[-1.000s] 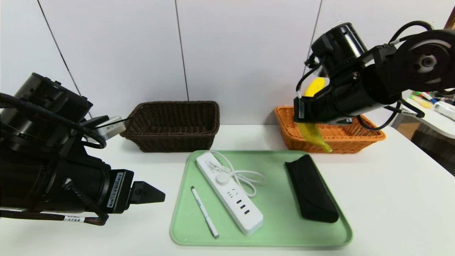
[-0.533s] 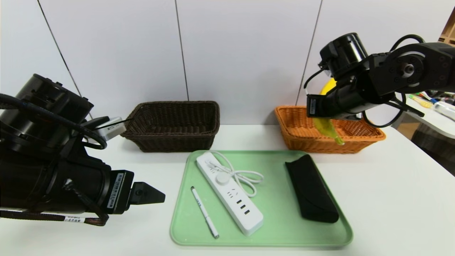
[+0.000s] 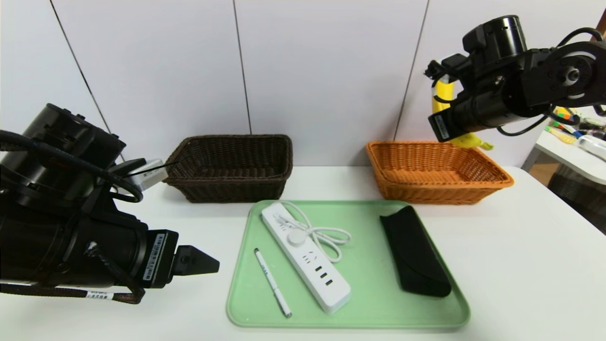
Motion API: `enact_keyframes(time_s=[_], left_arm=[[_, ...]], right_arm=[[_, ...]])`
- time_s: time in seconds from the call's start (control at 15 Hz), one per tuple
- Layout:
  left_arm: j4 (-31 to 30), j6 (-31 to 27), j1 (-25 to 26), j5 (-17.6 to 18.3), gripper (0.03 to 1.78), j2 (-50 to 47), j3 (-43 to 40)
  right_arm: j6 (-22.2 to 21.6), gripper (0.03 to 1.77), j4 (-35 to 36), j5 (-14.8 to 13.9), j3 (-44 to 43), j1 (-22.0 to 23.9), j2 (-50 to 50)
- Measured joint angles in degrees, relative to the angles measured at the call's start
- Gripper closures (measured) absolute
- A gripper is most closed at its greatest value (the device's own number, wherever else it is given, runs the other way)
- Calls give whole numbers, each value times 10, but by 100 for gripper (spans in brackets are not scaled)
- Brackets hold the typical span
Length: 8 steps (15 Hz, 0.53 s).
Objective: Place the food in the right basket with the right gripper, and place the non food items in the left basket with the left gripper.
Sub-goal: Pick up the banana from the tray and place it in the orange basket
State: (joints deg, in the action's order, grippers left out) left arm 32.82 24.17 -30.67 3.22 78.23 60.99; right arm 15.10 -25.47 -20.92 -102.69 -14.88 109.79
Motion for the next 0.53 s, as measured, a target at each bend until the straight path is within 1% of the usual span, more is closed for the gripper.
enact_keyframes(time_s=[0.07,0.27,0.53], left_arm=[[-4,0,0,0,12,0,0],[-7,0,0,0,12,0,-2],[-7,3,1,0,12,0,-3]], right_arm=[[57,129,2,3,-3,6,0],[207,129,3,11,-6,14,4],[397,129,1,14,-3,15,14]])
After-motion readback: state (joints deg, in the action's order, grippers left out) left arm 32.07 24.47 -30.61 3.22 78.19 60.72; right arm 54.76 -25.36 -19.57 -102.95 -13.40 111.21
